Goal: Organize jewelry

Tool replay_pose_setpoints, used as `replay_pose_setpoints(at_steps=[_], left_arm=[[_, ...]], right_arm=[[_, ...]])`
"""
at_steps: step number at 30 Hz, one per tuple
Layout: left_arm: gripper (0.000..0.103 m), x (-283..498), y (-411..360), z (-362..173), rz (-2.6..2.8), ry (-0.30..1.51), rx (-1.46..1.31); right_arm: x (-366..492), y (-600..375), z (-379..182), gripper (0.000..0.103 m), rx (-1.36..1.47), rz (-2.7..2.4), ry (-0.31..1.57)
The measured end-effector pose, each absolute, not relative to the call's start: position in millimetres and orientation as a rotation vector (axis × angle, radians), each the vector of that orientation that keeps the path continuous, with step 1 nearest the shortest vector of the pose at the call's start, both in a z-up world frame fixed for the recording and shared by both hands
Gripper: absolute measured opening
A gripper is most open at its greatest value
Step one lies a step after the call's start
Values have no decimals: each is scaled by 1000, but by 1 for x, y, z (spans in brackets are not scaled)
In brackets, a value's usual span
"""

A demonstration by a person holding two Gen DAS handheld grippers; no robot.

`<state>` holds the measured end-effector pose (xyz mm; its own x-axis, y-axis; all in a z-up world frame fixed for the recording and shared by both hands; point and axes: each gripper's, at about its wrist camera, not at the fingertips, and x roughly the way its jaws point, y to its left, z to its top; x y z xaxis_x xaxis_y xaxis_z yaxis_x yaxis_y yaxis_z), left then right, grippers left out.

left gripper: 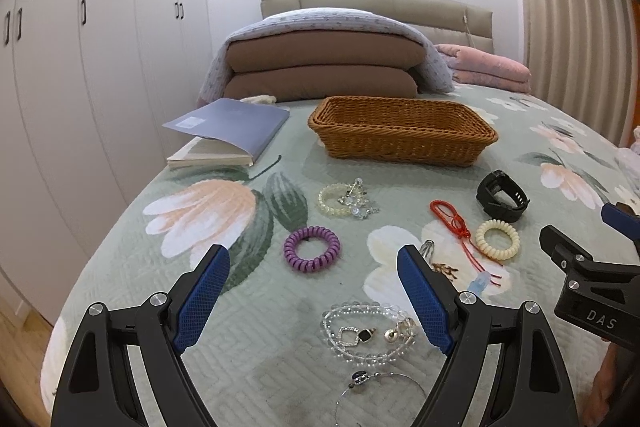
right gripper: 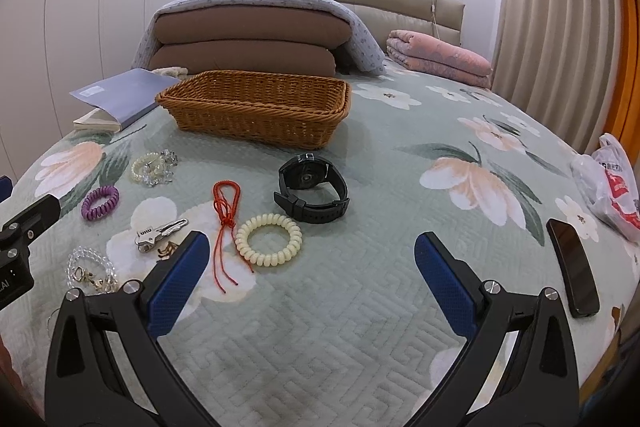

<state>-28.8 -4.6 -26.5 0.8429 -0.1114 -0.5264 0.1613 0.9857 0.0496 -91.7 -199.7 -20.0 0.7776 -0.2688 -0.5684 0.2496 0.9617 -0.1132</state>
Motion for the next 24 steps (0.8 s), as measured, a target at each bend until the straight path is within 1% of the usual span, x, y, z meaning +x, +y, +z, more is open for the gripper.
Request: replay_pose_setpoints(at_steps=[24], left_arm=[[87, -24, -4, -35, -148, 575, 91]], right_arm=[[-90, -197, -22, 103, -45, -279, 625]])
